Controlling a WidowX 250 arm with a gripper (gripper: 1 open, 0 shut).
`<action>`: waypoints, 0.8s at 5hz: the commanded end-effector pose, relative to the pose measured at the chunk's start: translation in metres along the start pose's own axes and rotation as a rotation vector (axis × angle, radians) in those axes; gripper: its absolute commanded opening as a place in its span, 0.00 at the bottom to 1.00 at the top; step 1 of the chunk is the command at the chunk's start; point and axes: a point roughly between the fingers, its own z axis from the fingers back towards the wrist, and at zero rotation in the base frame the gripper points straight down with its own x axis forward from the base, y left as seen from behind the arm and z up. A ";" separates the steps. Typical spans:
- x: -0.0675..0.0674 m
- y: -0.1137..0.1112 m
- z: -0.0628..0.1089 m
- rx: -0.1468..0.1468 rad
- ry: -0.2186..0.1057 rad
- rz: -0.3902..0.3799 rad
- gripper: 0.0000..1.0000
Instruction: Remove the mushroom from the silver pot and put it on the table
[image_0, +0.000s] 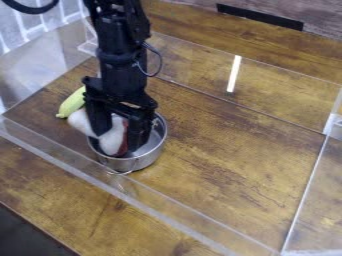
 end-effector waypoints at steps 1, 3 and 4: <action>0.018 0.003 0.009 0.002 -0.064 -0.027 1.00; 0.015 0.009 -0.002 -0.003 -0.083 -0.049 1.00; 0.009 0.008 -0.007 -0.006 -0.087 -0.093 1.00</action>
